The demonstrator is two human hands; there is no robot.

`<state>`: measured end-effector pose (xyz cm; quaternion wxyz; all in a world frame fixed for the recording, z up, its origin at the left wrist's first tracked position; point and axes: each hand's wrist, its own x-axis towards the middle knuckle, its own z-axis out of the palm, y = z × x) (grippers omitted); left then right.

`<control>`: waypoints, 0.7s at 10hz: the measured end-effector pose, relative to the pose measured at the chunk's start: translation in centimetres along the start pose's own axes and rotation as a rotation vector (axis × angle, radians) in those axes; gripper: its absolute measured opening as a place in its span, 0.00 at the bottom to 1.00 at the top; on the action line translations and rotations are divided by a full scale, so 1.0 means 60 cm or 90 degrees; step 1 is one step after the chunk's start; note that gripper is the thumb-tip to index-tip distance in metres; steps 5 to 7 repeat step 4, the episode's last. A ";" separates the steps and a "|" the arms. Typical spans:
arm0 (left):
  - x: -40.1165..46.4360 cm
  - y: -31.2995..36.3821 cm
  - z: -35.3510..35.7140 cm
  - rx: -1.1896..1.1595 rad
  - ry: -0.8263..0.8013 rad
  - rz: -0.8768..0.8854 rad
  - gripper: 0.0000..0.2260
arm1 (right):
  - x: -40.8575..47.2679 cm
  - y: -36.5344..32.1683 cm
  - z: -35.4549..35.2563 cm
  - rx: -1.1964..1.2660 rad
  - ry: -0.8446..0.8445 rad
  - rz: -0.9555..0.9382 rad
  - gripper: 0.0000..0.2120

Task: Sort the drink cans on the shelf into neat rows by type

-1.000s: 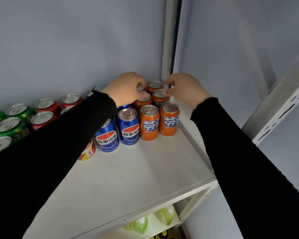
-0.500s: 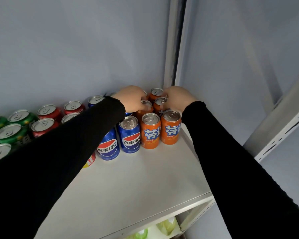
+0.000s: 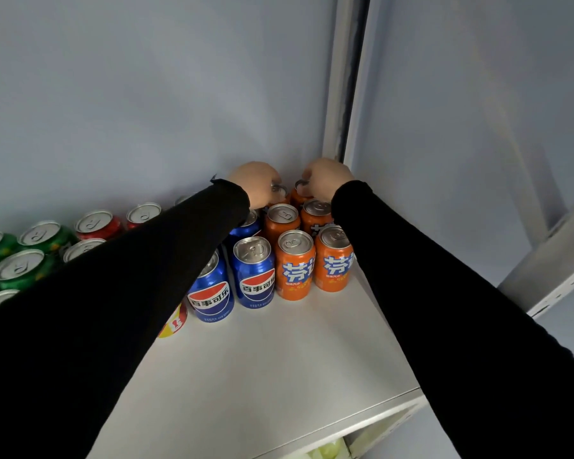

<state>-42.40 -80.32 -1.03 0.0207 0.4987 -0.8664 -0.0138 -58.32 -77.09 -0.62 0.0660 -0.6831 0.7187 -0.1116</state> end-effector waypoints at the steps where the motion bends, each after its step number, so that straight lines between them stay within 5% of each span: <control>1: -0.004 0.002 -0.002 -0.016 0.013 -0.026 0.16 | 0.004 0.001 0.006 -0.005 0.002 -0.006 0.16; 7: -0.051 -0.004 -0.029 -0.080 0.023 -0.020 0.23 | -0.021 -0.004 0.000 0.106 0.069 -0.007 0.21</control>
